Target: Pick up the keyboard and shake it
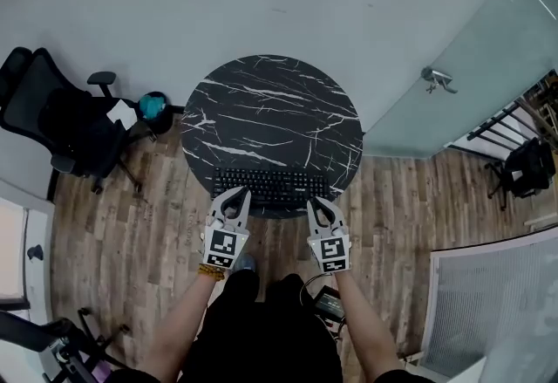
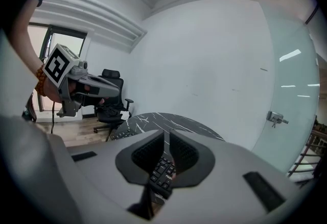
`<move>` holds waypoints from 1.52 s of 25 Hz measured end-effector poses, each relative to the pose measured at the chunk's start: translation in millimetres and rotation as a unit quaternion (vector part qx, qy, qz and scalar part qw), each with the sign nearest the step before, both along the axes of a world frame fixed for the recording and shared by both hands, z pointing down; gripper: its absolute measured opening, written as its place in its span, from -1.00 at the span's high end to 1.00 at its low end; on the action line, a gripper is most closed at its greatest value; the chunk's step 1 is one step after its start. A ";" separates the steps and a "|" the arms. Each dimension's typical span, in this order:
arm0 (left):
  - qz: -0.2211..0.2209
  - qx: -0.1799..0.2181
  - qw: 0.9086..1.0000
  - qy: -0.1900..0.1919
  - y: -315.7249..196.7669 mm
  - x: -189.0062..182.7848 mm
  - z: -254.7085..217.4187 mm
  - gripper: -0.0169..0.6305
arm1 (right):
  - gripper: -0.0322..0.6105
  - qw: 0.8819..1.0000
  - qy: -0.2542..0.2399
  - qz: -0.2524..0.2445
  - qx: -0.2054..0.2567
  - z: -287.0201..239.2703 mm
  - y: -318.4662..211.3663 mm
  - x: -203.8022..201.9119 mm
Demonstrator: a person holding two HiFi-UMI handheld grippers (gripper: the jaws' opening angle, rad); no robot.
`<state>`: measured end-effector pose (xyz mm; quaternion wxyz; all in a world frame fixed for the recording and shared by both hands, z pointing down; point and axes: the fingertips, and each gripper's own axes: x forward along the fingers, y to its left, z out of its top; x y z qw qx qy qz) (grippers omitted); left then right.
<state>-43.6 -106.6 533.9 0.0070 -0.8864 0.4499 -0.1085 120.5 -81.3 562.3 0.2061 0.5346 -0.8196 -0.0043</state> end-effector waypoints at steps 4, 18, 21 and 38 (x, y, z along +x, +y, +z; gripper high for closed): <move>0.015 -0.020 1.000 -0.017 -6.8 -4.6 17.8 0.90 | 0.79 1.000 -0.004 0.017 -0.012 5.9 -8.2 11.5; 0.032 -0.150 0.985 -0.078 -38.4 -19.4 101.6 0.90 | 0.79 0.994 -0.007 0.050 -0.094 88.5 -48.0 67.0; 0.010 -0.172 0.981 -0.087 -53.3 -34.6 122.9 0.90 | 0.79 0.991 -0.015 0.062 -0.117 112.4 -59.5 80.5; -0.082 -0.334 0.936 -0.071 -71.7 -103.7 232.9 0.45 | 0.24 0.947 -0.112 0.105 -0.281 222.4 -83.7 125.9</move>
